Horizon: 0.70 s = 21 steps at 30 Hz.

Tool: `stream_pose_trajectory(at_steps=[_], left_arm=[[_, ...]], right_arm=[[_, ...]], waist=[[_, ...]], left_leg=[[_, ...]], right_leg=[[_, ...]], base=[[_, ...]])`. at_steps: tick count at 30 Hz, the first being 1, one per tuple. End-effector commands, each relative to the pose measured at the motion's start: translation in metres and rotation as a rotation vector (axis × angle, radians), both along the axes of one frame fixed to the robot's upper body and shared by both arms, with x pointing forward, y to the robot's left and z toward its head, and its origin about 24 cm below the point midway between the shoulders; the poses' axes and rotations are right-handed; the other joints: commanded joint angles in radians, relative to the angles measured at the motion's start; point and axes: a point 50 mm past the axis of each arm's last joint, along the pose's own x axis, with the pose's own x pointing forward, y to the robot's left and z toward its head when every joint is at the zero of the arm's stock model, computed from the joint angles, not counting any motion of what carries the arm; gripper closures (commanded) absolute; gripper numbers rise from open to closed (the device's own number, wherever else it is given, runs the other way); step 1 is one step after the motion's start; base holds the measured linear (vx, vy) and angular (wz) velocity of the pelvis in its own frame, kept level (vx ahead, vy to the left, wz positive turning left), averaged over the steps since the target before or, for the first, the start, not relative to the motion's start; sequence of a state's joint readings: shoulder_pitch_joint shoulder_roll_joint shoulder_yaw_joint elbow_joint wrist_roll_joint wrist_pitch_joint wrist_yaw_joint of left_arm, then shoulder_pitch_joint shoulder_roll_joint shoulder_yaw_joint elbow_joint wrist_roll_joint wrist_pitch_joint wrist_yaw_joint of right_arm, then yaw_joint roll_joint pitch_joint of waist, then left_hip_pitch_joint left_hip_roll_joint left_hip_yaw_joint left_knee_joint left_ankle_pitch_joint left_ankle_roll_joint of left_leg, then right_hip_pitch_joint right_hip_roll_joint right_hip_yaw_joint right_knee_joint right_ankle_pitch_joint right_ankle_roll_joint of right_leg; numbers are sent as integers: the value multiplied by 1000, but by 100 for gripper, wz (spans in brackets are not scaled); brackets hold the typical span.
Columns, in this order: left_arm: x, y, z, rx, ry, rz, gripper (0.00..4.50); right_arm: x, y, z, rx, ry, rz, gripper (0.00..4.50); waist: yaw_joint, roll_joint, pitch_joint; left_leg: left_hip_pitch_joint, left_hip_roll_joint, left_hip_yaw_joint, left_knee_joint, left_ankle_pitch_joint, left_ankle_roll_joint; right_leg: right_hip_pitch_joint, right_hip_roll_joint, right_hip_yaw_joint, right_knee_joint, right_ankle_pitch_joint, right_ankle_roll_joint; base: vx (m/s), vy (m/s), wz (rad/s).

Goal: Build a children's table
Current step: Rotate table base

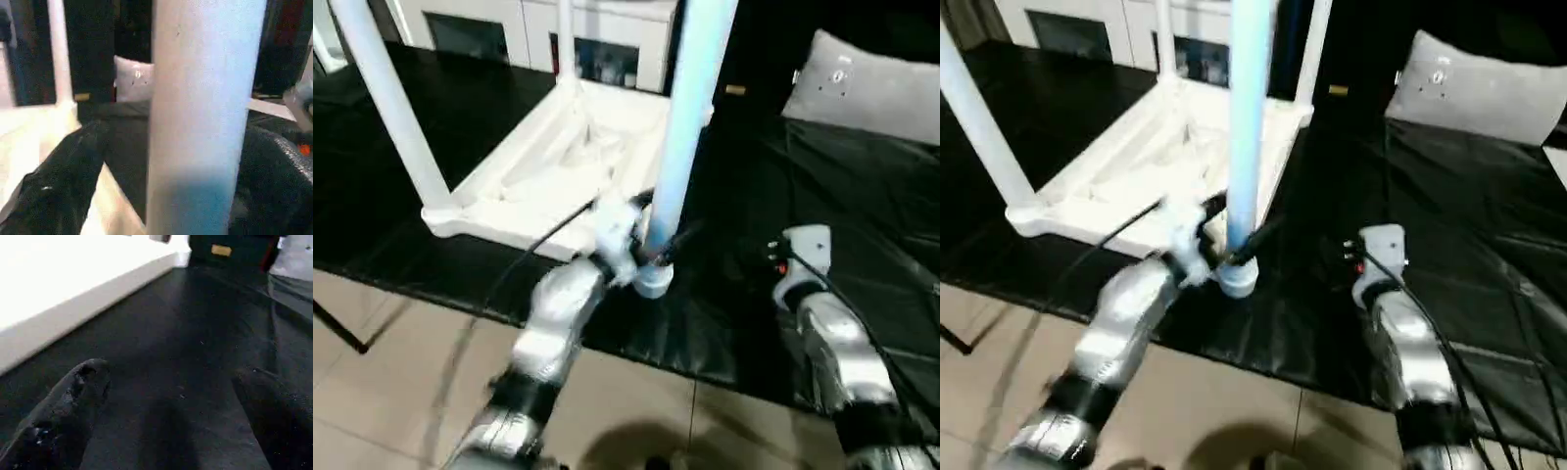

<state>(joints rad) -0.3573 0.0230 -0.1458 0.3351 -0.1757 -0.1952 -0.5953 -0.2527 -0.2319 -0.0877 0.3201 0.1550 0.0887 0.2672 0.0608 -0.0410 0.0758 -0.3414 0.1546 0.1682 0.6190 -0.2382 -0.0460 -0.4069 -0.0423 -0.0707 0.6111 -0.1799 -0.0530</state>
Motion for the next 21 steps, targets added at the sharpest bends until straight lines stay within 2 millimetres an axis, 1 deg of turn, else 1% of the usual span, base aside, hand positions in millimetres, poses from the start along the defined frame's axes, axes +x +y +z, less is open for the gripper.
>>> stream_pose_trajectory(at_steps=[1,2,3,4,5,6,7,8,9,10,12,13,14,15,16,17,18,19,20,21], left_arm=[[-8,10,5,-29,-7,-11,11],[-12,15,4,-31,4,-11,11],[-15,18,4,-32,13,-11,11],[-20,21,2,-24,19,-17,11],[-24,23,0,-12,20,-16,11],[-25,24,0,-9,21,-14,11],[-34,33,-7,-2,47,31,11],[-37,39,-8,-8,63,76,11],[-40,51,-9,-19,85,169,11],[-40,52,-9,-19,87,174,11],[-42,66,-7,-28,99,287,11],[-42,66,-7,-28,99,287,11],[-45,85,-7,9,103,438,11],[-50,102,-11,65,117,576,11],[-50,102,-11,65,117,576,11],[-56,104,-9,37,121,577,11],[-56,104,-9,39,126,582,11],[-57,106,-9,46,140,598,11],[-57,107,-9,57,154,623,11],[-57,106,-10,62,164,630,11]], right_arm=[[-5,4,7,12,-14,24,0],[-6,6,8,19,-17,26,0],[-6,7,9,27,-19,24,0],[-7,8,11,30,-26,26,0],[-8,9,11,34,-29,27,0],[-9,10,11,35,-30,28,0],[-15,15,12,36,-38,47,0],[-18,17,13,38,-39,55,0],[-22,19,14,47,-41,64,0],[-22,20,14,47,-40,64,0],[-26,21,18,58,-41,60,0],[-26,21,18,58,-41,60,0],[-31,22,20,72,-38,36,0],[-38,23,21,83,-26,13,0],[-38,23,21,83,-26,13,0],[-42,24,20,98,-1,11,0],[-43,24,20,100,5,10,0],[-44,25,19,107,23,7,0],[-45,28,18,123,25,18,0],[-46,28,17,120,29,12,0]], waist=[[7,-4,-71],[6,-2,-70],[4,-2,-64],[4,-1,-64],[4,-1,-61],[5,0,-61],[2,12,-59],[3,13,-58],[1,15,-58],[-1,13,-59],[0,15,-59],[-1,16,-58],[-3,11,-56],[-4,5,-55],[-5,8,-55],[-8,8,-56],[-3,6,-57],[2,7,-58],[9,27,-64],[37,11,-60]], left_leg=[[-8,82,-24,-77,-60,110],[-7,84,-25,-79,-74,101],[-8,82,-23,-82,-107,88],[-6,81,-23,-82,-123,78],[-7,81,-24,-85,-140,65],[-5,82,-25,-85,-143,59],[0,81,-24,-87,-161,49],[-5,85,-28,-91,-175,40],[-6,82,-28,-90,-183,34],[-12,80,-28,-89,-179,37],[-9,77,-28,-89,-180,40],[-11,75,-28,-88,-186,39],[-11,73,-29,-89,-193,39],[-16,76,-32,-90,-186,37],[-16,74,-32,-89,-184,38],[-11,69,-31,-89,-188,41],[-16,61,-28,-84,-186,59],[-17,57,-26,-79,-175,73],[30,50,15,-28,-166,59],[16,29,5,-4,-177,52]], right_leg=[[59,-114,65,-75,-199,-182],[60,-115,66,-74,-215,-183],[56,-114,66,-84,-276,-168],[56,-115,66,-87,-306,-160],[54,-114,67,-92,-350,-140],[53,-112,67,-91,-354,-133],[48,-108,68,-98,-361,-127],[54,-111,69,-96,-355,-121],[55,-110,69,-94,-363,-112],[58,-110,70,-96,-364,-105],[56,-109,69,-99,-388,-95],[55,-106,68,-103,-413,-83],[52,-103,66,-106,-448,-64],[55,-103,66,-104,-445,-47],[54,-102,66,-105,-449,-39],[48,-98,64,-110,-475,-22],[54,-117,77,-110,-504,-25],[56,-129,87,-112,-523,-35],[12,-115,157,-154,-617,-27],[46,-129,227,-150,-607,-74]], base=[[0,0,0],[0,0,0],[0,0,0],[0,0,0],[0,0,0],[0,0,0],[0,0,0],[0,0,0],[0,0,0],[0,0,0],[0,0,0],[0,0,0],[0,0,0],[0,0,0],[0,0,0],[0,0,0],[0,0,0],[0,0,0],[0,0,0],[0,0,0]])
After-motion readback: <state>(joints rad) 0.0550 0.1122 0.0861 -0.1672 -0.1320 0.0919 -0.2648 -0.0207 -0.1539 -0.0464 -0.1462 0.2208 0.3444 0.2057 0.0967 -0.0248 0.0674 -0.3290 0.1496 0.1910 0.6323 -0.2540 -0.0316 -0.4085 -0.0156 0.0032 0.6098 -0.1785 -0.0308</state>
